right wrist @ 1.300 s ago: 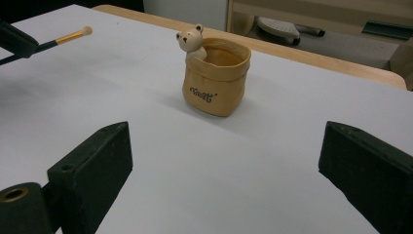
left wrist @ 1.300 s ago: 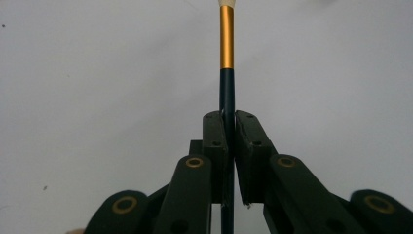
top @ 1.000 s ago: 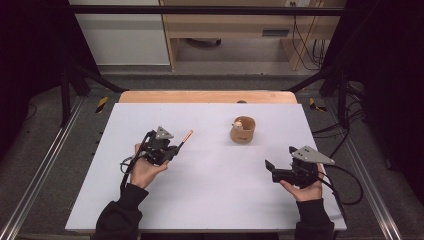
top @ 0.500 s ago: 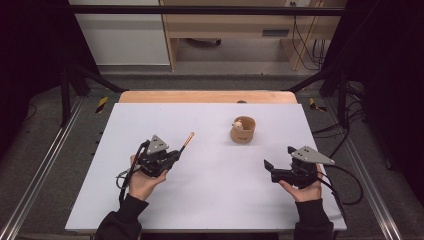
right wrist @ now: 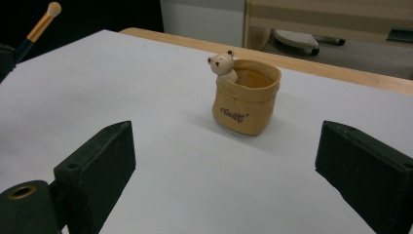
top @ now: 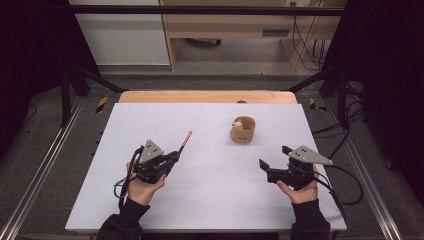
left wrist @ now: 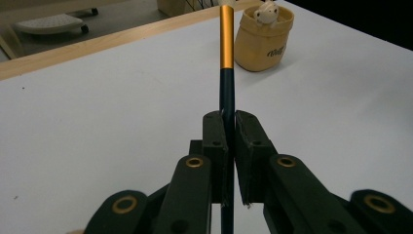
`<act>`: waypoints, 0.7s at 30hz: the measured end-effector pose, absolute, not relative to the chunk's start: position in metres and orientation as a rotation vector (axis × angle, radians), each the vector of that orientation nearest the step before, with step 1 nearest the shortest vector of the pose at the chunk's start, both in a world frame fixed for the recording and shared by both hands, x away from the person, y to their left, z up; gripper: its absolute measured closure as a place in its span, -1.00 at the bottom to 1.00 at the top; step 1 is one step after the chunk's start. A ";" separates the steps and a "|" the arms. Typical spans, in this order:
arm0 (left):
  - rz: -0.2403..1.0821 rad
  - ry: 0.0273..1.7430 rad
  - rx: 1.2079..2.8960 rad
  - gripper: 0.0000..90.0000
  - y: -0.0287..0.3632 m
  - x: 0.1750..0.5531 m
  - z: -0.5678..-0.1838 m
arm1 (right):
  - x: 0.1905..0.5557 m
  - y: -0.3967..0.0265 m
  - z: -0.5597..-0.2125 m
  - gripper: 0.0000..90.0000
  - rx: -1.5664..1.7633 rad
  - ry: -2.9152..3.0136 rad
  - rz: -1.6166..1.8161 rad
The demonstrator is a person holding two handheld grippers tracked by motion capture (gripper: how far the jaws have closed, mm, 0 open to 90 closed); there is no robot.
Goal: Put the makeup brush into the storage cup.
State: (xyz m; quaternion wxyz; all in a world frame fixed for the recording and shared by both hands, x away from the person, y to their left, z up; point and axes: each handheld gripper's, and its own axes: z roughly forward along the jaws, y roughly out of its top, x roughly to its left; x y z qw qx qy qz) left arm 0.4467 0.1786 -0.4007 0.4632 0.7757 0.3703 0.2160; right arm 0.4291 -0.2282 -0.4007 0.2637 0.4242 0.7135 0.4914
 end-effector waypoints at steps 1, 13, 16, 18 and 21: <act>0.541 0.908 1.895 0.85 0.178 0.445 -0.400 | 0.429 -0.227 -0.399 -0.83 1.146 1.927 1.342; 0.546 0.893 1.863 0.85 0.168 0.437 -0.394 | 0.428 -0.203 -0.389 -0.83 1.117 1.942 1.428; 0.550 0.889 1.855 0.85 0.164 0.435 -0.393 | 0.429 -0.200 -0.386 -0.81 1.115 1.940 1.450; 0.553 0.890 1.845 0.85 0.161 0.434 -0.392 | 0.430 -0.197 -0.384 -0.80 1.115 1.935 1.460; 0.553 0.891 1.833 0.85 0.158 0.433 -0.391 | 0.431 -0.192 -0.383 -0.79 1.128 1.934 1.484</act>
